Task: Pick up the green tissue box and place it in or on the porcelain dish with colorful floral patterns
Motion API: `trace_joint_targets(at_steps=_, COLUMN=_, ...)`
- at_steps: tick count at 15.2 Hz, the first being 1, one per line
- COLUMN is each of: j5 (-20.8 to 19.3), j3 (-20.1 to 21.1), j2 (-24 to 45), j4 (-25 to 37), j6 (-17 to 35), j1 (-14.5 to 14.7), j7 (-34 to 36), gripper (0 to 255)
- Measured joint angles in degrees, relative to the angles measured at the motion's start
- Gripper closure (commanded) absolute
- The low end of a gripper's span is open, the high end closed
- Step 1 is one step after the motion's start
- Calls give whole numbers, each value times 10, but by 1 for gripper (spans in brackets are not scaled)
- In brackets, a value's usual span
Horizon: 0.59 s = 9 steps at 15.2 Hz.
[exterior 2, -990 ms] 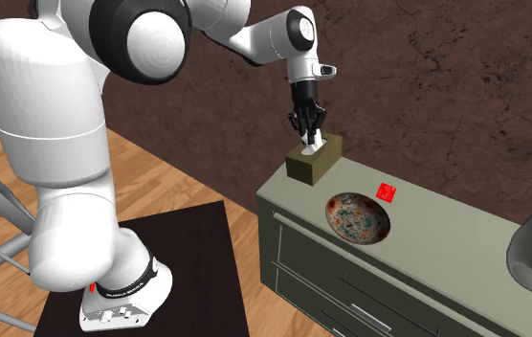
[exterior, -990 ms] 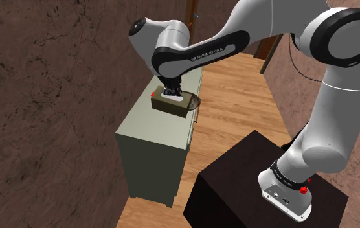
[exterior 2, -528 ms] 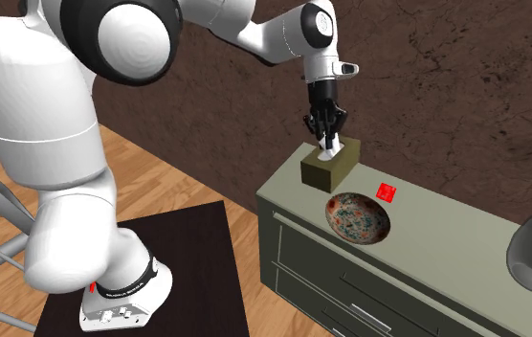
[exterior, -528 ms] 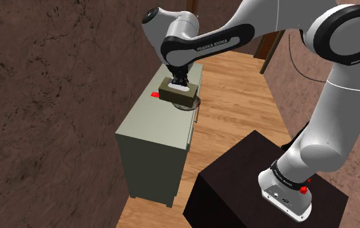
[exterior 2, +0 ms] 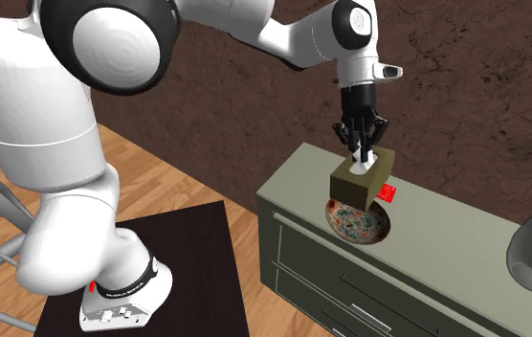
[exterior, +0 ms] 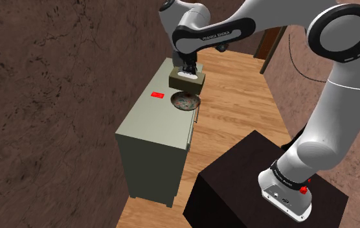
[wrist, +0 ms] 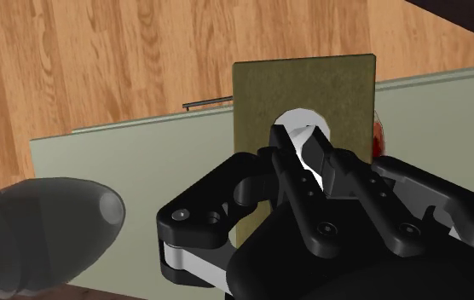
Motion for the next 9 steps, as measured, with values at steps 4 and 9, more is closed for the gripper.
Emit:
trace_joint_targets(at_steps=4, j5=-9, j3=-18, j2=12, j4=26, j6=10, j1=-25, j7=-43, gripper=255)
trace_joint_targets(at_steps=9, j5=-15, j3=-21, j2=20, j4=6, j6=36, j1=-29, j7=-33, gripper=255)
